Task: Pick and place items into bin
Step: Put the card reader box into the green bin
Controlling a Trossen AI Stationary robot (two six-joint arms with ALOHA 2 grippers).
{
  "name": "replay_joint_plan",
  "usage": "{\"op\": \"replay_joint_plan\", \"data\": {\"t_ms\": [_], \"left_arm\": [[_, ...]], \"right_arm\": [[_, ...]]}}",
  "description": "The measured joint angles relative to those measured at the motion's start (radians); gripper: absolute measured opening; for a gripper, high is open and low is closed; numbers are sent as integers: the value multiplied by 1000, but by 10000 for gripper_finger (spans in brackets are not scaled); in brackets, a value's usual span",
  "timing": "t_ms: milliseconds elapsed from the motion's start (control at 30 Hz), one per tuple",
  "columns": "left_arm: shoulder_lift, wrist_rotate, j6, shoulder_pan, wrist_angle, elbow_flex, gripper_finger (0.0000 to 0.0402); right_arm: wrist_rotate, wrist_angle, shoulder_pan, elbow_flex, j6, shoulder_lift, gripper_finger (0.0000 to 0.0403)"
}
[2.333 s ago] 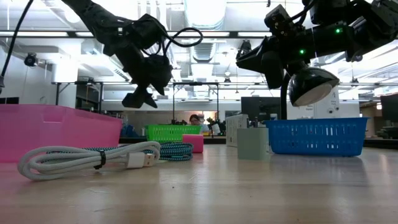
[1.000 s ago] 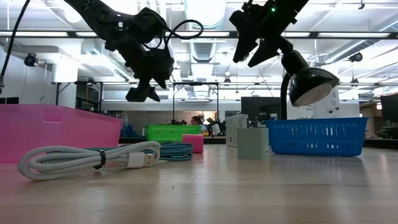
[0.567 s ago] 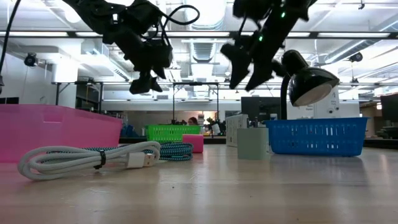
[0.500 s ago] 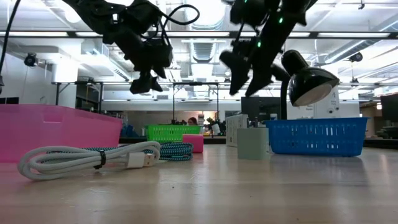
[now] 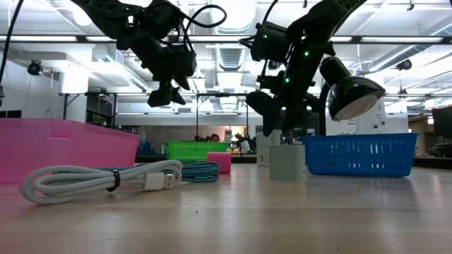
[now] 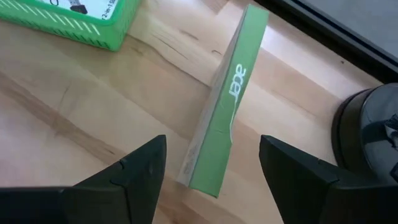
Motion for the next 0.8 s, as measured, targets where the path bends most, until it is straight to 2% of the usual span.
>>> {"op": "replay_joint_plan", "data": {"t_ms": [367,633,800], "left_arm": [[0,0,0,0,0,0,219],[0,0,0,0,0,0,219],[1,0,0,0,0,0,219]], "right_arm": [[-3,5,-15,0,-2,16,215],[-5,7,-17,0,-12,16,173],[-5,7,-17,0,-12,16,130]]}}
